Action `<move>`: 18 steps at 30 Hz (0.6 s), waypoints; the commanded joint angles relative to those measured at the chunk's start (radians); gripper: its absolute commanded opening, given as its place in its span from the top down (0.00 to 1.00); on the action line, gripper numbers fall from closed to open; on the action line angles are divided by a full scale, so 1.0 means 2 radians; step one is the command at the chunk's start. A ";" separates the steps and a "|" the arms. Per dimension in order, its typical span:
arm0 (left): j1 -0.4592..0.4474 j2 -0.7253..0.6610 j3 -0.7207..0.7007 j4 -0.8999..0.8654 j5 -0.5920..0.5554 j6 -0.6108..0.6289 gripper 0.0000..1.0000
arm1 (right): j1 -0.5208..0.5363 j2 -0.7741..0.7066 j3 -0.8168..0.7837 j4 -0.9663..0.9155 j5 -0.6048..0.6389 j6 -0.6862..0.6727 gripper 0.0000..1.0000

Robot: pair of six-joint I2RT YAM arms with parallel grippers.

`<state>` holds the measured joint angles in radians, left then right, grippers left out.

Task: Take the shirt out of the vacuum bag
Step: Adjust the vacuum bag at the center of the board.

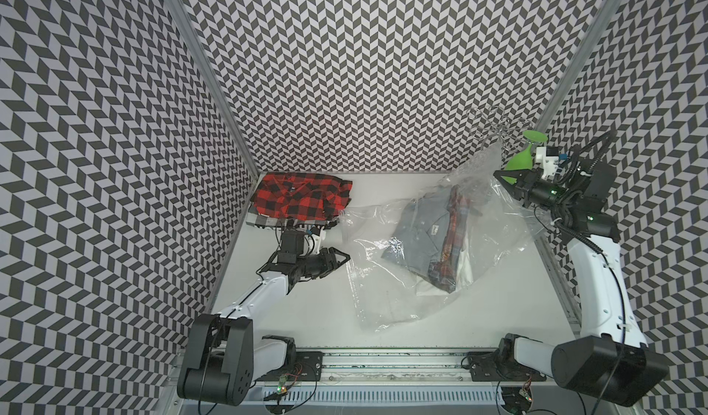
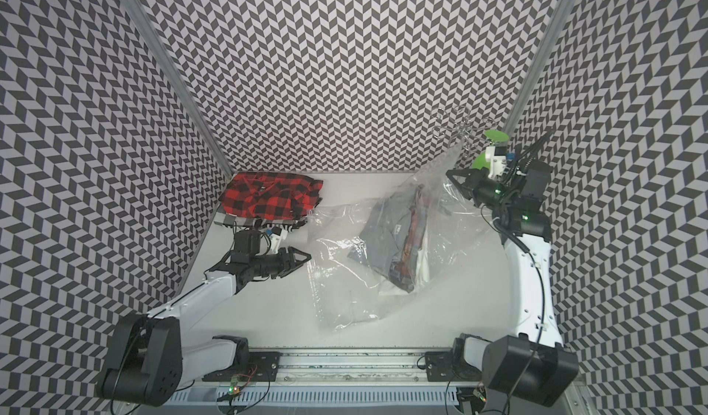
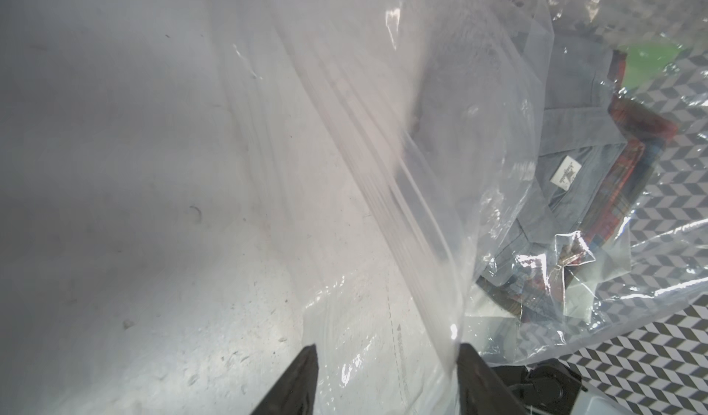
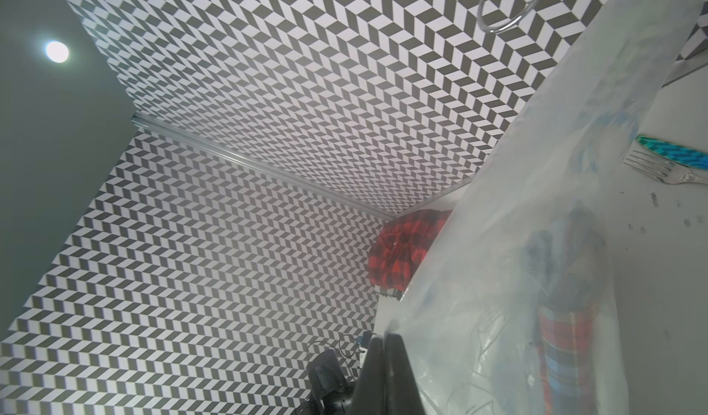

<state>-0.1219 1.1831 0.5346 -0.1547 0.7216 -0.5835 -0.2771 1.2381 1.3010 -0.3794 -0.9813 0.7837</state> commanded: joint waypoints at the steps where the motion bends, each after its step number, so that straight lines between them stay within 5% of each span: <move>1: 0.004 -0.039 -0.001 -0.023 -0.061 -0.025 0.48 | 0.002 -0.002 -0.031 -0.001 0.030 -0.041 1.00; 4: 0.005 -0.051 -0.003 -0.037 -0.086 -0.036 0.54 | 0.003 0.001 -0.065 0.003 0.044 -0.054 1.00; 11: -0.013 -0.017 -0.011 0.021 -0.045 -0.053 0.56 | -0.010 0.041 -0.116 -0.037 0.071 -0.116 0.99; 18: -0.066 0.042 0.017 0.090 -0.019 -0.079 0.50 | -0.056 0.057 -0.153 -0.080 0.135 -0.171 0.71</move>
<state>-0.2180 1.2259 0.5339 -0.0731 0.6479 -0.7113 -0.3393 1.3399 1.0035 -0.4957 -0.7944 0.5220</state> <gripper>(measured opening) 0.496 0.256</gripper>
